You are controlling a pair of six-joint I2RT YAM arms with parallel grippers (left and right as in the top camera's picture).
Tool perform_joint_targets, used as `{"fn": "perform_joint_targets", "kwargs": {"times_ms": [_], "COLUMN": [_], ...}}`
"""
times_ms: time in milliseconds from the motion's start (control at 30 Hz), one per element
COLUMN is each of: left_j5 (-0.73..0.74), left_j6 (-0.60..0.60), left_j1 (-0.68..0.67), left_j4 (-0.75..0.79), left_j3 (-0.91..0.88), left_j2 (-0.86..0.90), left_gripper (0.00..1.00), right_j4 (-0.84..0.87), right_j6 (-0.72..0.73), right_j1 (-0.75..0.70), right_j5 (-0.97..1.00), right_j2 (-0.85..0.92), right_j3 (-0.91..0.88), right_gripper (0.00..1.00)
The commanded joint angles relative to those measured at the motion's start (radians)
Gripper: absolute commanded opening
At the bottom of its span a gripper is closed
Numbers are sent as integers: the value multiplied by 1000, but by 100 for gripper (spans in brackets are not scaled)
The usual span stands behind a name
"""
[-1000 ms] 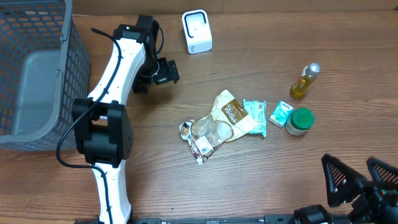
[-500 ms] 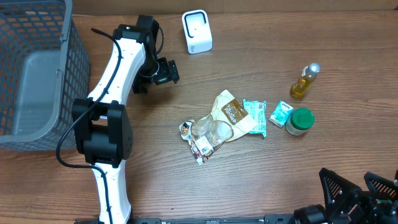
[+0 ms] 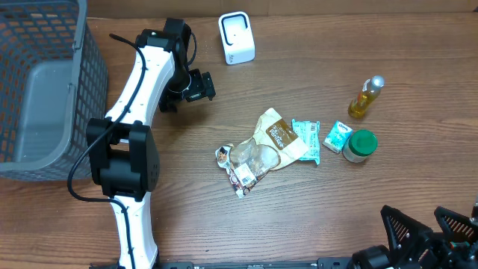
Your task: Scan the item barcode
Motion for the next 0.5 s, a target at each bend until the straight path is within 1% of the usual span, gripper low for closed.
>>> {"fn": "perform_joint_targets", "kwargs": {"times_ms": [0, 333, 467], "left_j5": [-14, -14, -14], "left_j6": [15, 15, 15], "left_j1": [-8, -8, -8], "left_j4": [1, 1, 1], "left_j3": [15, 15, 15], "left_j2": [-21, -21, -21], "left_gripper": [100, 100, 100], "right_j4": [2, 2, 65], "right_j6": [-5, -5, -5], "right_j1": [-16, -87, -94], "right_j5": [-2, 14, 21], "right_j2": [-14, -17, -41], "right_j3": [6, 5, -56], "right_gripper": [100, 100, 100]}}
